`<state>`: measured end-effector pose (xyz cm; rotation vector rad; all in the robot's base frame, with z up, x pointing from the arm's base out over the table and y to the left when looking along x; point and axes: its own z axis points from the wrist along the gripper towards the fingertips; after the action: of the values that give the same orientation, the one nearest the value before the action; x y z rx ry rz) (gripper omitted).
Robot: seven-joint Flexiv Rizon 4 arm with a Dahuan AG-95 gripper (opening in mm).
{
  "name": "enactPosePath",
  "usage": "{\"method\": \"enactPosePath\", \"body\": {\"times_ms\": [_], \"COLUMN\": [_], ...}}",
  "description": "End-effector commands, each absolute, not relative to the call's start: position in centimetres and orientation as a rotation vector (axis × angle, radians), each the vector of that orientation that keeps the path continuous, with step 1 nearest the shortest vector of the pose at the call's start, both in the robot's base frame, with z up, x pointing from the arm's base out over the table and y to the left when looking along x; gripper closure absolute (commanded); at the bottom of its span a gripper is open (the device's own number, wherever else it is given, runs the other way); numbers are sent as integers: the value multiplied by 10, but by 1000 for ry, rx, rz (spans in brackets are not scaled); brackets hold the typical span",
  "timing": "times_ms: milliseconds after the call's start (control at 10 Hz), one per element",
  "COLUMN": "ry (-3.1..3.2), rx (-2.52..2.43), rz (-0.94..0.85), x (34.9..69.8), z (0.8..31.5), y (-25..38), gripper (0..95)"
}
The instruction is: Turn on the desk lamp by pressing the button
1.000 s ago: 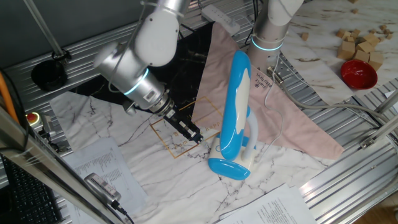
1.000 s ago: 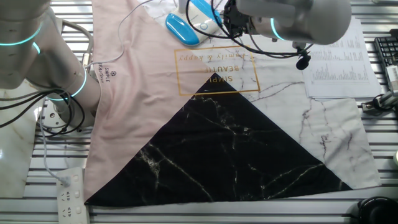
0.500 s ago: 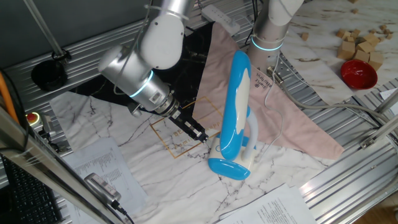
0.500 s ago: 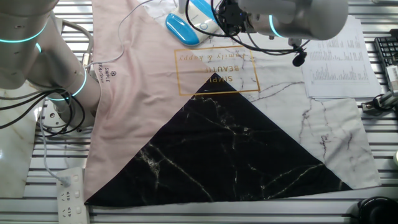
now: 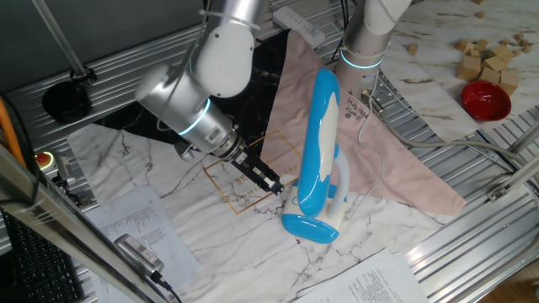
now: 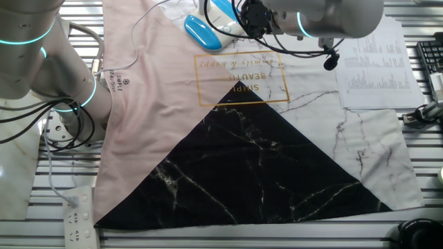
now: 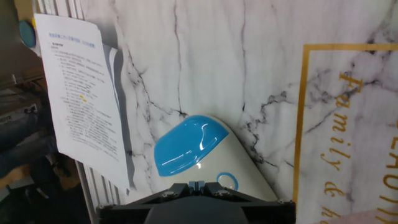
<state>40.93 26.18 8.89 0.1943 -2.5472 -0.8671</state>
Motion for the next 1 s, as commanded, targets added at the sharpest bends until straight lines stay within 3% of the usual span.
{"method": "enactPosePath", "body": {"times_ms": [100, 1000], "ry": [-2552, -2574], "rx": [192, 193], "rz": [-862, -800], "x": [409, 409], "z": [84, 73], "y": [261, 260], "gripper": [950, 950]}}
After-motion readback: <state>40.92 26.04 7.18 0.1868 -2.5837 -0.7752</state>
